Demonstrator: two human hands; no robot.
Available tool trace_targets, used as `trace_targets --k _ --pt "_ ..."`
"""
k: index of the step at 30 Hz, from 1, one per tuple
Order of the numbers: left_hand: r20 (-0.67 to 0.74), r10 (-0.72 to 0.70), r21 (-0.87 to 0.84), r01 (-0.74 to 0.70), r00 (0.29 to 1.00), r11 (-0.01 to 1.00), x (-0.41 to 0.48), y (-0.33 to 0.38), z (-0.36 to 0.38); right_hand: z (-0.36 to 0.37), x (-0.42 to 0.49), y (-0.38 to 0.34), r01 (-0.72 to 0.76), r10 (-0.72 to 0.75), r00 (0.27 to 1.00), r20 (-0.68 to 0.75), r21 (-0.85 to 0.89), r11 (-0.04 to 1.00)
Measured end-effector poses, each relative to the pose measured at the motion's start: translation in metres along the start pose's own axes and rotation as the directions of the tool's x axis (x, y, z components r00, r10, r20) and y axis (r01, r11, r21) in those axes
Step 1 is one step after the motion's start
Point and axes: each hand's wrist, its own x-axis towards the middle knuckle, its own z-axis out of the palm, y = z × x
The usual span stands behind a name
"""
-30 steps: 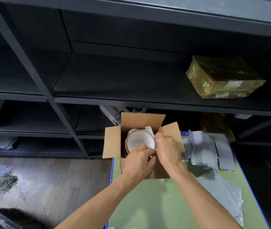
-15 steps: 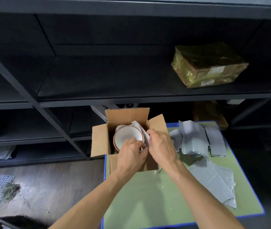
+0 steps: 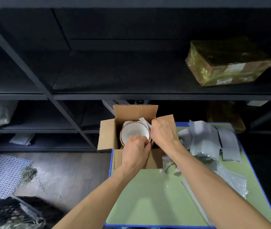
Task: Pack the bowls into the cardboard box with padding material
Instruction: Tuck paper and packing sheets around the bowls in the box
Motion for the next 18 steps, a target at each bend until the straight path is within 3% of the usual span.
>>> trace_targets --k 5,11,15,18 --pt "-0.09 0.064 0.08 -0.057 0.994 0.995 0.0 -0.009 -0.004 0.001 -0.001 0.005 -0.067 0.079 0.994 -0.074 0.159 0.985" --pt "-0.048 0.012 0.068 -0.008 0.999 0.998 0.002 -0.002 -0.008 0.011 -0.001 0.004 0.035 -0.036 0.999 -0.017 -0.015 0.999" --pt "0.038 -0.031 0.077 0.028 0.999 0.997 0.008 -0.003 -0.009 0.018 -0.005 0.01 0.136 -0.134 0.989 -0.055 0.021 0.991" --pt "0.021 -0.024 0.059 0.023 0.999 0.998 0.005 -0.003 -0.006 0.031 -0.009 0.02 0.145 -0.137 0.984 -0.113 0.069 0.987"
